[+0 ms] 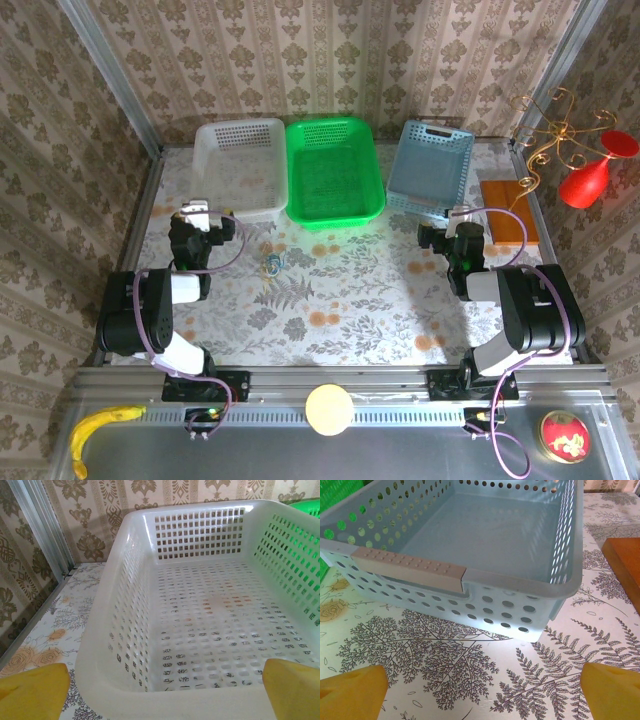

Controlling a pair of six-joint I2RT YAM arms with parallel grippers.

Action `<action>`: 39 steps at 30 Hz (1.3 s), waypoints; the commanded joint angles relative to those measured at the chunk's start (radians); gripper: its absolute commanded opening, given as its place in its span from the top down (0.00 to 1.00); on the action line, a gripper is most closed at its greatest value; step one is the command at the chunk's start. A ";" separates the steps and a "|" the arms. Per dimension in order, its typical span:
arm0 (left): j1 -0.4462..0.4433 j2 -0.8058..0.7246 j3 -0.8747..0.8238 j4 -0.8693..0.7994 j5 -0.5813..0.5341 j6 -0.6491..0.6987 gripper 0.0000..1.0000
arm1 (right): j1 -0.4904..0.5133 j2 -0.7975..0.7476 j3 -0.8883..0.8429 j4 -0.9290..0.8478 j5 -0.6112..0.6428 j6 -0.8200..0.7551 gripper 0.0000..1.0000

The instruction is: Untangle the cables

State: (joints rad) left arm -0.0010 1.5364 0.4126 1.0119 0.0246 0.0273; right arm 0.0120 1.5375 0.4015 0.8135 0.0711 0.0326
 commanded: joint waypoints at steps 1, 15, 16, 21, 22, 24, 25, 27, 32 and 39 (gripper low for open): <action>0.007 0.003 -0.042 -0.059 0.026 0.028 0.00 | 0.006 -0.029 0.002 0.036 0.007 0.003 0.00; 0.005 -0.453 0.053 -0.597 -0.192 -0.132 0.00 | 0.034 -0.462 0.068 -0.541 -0.030 0.126 0.00; 0.005 -0.474 0.067 -0.637 -0.197 -0.152 0.00 | 0.036 -0.492 0.066 -0.561 -0.045 0.141 0.00; -0.016 -0.587 0.145 -0.887 -0.182 -0.267 0.00 | 0.035 -0.651 0.072 -0.643 -0.157 0.321 0.00; -0.024 -0.607 0.157 -0.931 -0.173 -0.294 0.00 | 0.035 -0.671 0.071 -0.680 -0.146 0.425 0.00; -0.041 -0.640 0.167 -0.993 -0.132 -0.355 0.00 | 0.026 -0.704 0.047 -0.653 -0.169 0.597 0.00; -0.051 -0.654 0.165 -1.012 -0.099 -0.381 0.00 | 0.022 -0.709 0.035 -0.598 -0.259 0.617 0.00; -0.076 -0.668 0.171 -1.064 -0.051 -0.428 0.00 | 0.036 -0.677 0.046 -0.557 -0.379 0.671 0.00; -0.195 -0.687 0.127 -1.073 -0.022 -0.487 0.00 | 0.211 -0.541 0.179 -0.728 -0.354 0.594 0.00; -0.298 -0.640 0.129 -1.039 -0.039 -0.494 0.00 | 0.331 -0.333 0.395 -0.879 -0.155 0.537 0.00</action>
State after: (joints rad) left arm -0.2882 0.8806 0.5278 -0.0216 -0.0212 -0.4404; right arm 0.3309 1.1473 0.7155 0.0326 -0.1837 0.5961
